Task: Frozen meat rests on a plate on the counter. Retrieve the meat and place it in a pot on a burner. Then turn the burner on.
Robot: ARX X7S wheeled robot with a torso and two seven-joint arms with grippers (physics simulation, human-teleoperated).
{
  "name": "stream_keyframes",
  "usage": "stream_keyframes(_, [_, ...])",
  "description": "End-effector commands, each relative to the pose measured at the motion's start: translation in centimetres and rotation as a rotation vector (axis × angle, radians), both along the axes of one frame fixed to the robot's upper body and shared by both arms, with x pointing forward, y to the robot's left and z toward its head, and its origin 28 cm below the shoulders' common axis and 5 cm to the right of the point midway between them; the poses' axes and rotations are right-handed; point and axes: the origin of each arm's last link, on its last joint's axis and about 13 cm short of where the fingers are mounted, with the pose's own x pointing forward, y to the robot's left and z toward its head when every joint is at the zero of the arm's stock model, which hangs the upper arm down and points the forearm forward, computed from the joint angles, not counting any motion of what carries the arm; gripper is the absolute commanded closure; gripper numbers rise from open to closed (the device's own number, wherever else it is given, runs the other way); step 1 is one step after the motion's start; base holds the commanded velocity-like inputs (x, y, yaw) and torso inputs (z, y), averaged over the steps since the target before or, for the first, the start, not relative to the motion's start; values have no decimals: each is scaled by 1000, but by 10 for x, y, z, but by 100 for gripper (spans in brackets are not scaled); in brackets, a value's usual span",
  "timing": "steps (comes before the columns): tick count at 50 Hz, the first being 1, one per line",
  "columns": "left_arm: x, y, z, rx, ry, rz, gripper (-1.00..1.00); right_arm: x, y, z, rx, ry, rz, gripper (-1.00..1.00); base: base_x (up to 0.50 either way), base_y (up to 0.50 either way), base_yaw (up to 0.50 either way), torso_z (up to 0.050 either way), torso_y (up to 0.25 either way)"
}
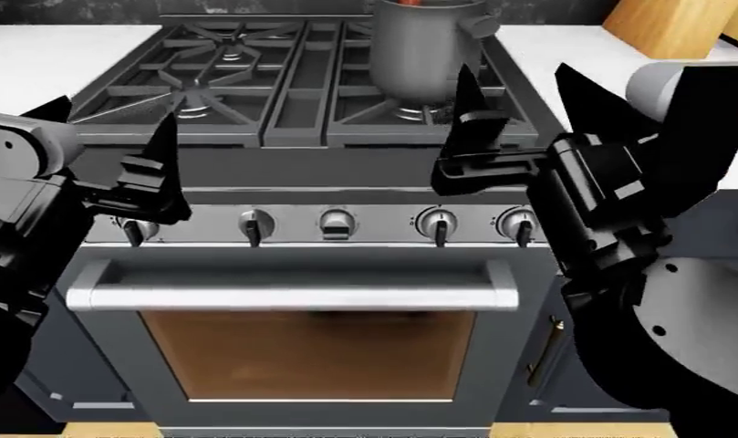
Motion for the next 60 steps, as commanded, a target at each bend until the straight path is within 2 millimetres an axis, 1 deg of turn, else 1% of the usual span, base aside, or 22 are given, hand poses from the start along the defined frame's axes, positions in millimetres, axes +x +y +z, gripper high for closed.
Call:
stream_keyframes(1, [2, -5, -2, -3, 11, -24, -100, -12, -7, -9, -3, 19, -58, -100, 0, 0, 0, -50, 0])
stream_keyframes(5, [-1, -9, -1, -7, 10, -43, -100, -13, -8, -10, -5, 19, -68, -100, 0, 0, 0, -50, 0])
stream_keyframes(19, [-9, -12, 3, 2, 15, -48, -100, -10, -15, -18, 25, 45, -100, -100, 0, 0, 0, -50, 0])
stream_keyframes(26, [-6, -13, 3, 9, 17, -48, -100, -7, -19, -25, 44, 69, -111, -100, 0, 0, 0, -50, 0])
stream_keyframes(39, [-4, -15, 2, 17, 20, -51, -100, -8, -24, -29, 52, 82, -139, -100, 0, 0, 0, -50, 0])
stream_keyframes(49, [-2, -15, 0, 13, 19, -56, -100, -12, -25, -27, 31, 84, -144, -100, 0, 0, 0, -50, 0])
stream_keyframes(60, [-3, -14, 0, 11, 19, -47, -100, -8, -25, -27, 14, 86, -143, -100, 0, 0, 0, -50, 0])
